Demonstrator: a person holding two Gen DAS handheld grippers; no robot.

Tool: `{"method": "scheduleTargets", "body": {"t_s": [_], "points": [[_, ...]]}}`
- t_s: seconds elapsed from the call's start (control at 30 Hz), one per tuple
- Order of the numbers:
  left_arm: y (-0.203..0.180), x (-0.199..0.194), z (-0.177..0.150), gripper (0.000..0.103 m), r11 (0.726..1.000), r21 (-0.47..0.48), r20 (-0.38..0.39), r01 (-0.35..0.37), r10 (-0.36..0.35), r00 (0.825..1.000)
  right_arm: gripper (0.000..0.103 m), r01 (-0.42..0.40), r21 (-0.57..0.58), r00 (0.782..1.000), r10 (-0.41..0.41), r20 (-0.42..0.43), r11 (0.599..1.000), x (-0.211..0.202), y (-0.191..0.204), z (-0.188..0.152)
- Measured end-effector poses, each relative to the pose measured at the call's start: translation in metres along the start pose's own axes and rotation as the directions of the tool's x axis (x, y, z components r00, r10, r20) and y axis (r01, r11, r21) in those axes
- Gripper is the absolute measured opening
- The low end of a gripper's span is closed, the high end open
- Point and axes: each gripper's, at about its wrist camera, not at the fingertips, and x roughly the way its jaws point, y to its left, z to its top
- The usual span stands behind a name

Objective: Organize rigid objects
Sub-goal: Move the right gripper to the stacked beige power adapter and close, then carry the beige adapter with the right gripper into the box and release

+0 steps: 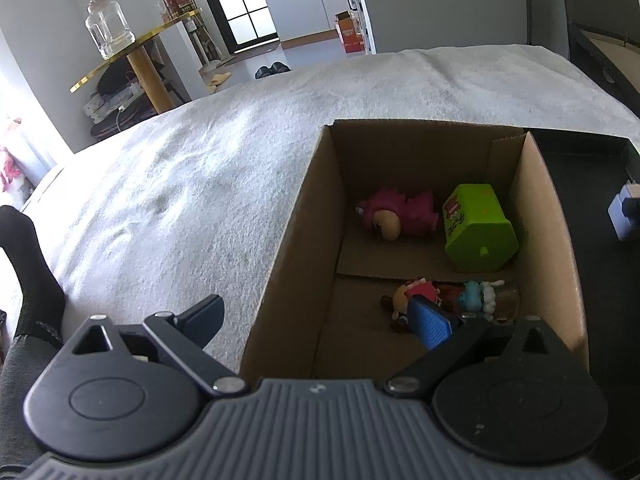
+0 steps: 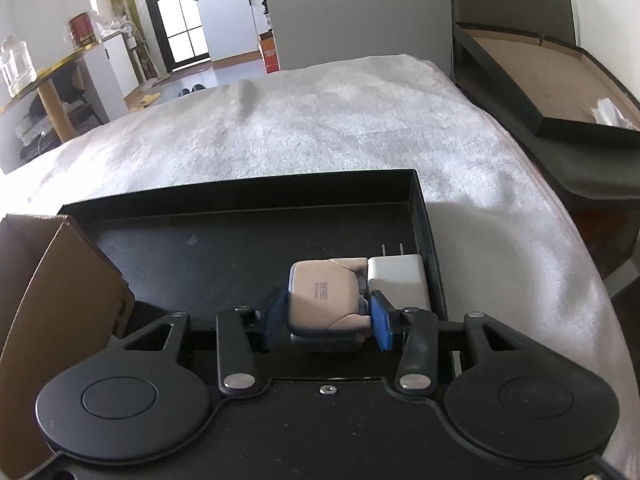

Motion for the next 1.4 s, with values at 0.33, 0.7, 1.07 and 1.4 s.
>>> {"method": "scheduleTargets", "body": {"t_s": [0.33, 0.7, 1.07, 1.4], "points": [[0.001, -0.004, -0.003, 0.097, 1.000, 0.001, 0.012, 0.016, -0.016, 1.000, 0.043, 0.013, -0.039, 0.998, -0.016, -0.056, 0.999, -0.015, 0.010, -0.017], [0.004, -0.006, -0.008, 0.096, 0.999, -0.013, 0.023, 0.038, -0.037, 0.999, 0.042, -0.002, -0.043, 0.999, 0.000, -0.045, 0.999, -0.043, 0.018, -0.013], [0.012, -0.012, -0.012, 0.095, 0.997, -0.043, 0.048, 0.063, -0.061, 0.997, 0.042, -0.049, -0.027, 0.999, 0.049, -0.004, 0.998, -0.074, 0.038, 0.003], [0.019, -0.014, -0.016, 0.076, 0.995, -0.062, 0.061, 0.084, -0.080, 0.995, 0.042, -0.087, -0.085, 0.996, 0.088, 0.010, 0.993, -0.098, 0.073, 0.012]]}}
